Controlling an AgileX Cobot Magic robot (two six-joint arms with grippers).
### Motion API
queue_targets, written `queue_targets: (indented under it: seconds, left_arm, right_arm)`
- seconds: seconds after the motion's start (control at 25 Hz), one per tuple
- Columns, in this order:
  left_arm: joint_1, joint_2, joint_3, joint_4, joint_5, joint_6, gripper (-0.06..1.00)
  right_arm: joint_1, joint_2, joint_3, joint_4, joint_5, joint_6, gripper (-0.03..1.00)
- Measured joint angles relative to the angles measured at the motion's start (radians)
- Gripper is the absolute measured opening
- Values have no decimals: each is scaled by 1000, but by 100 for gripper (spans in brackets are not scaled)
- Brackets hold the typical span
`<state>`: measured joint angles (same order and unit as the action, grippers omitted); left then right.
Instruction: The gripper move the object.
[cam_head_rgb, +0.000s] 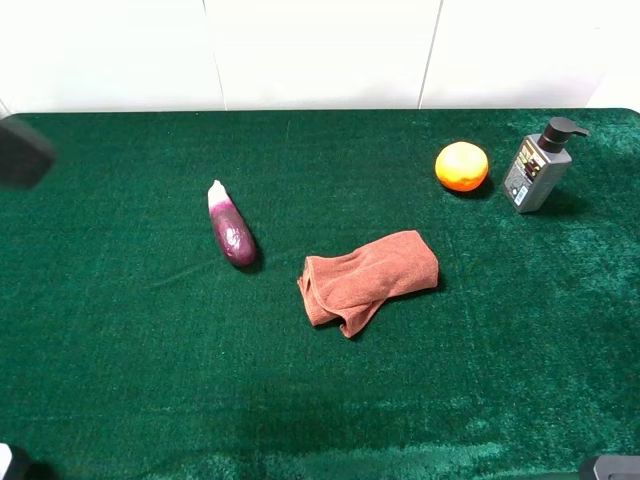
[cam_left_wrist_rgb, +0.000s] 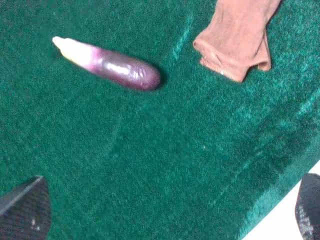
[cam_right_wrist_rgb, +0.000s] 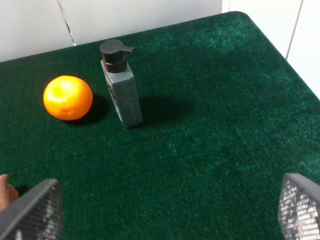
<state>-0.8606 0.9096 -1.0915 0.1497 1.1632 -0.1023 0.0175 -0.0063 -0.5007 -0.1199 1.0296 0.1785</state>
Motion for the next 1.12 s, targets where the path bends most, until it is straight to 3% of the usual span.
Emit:
queue_targets:
  seconds: [0.16, 0.28, 0.84, 1.12]
  left_arm:
    - [6, -113, 96, 0, 0, -4, 99]
    - [57, -191, 165, -1, 0, -5, 99]
    - [531, -530, 421, -107, -11, 25, 99]
    - [692, -735, 574, -150, -106, 110, 99]
  right_arm:
    - [0, 0, 0, 0, 0, 0, 65]
    - [0, 0, 0, 0, 0, 0, 65]
    - [0, 0, 0, 0, 0, 0, 65]
    - [0, 0, 0, 0, 0, 0, 65]
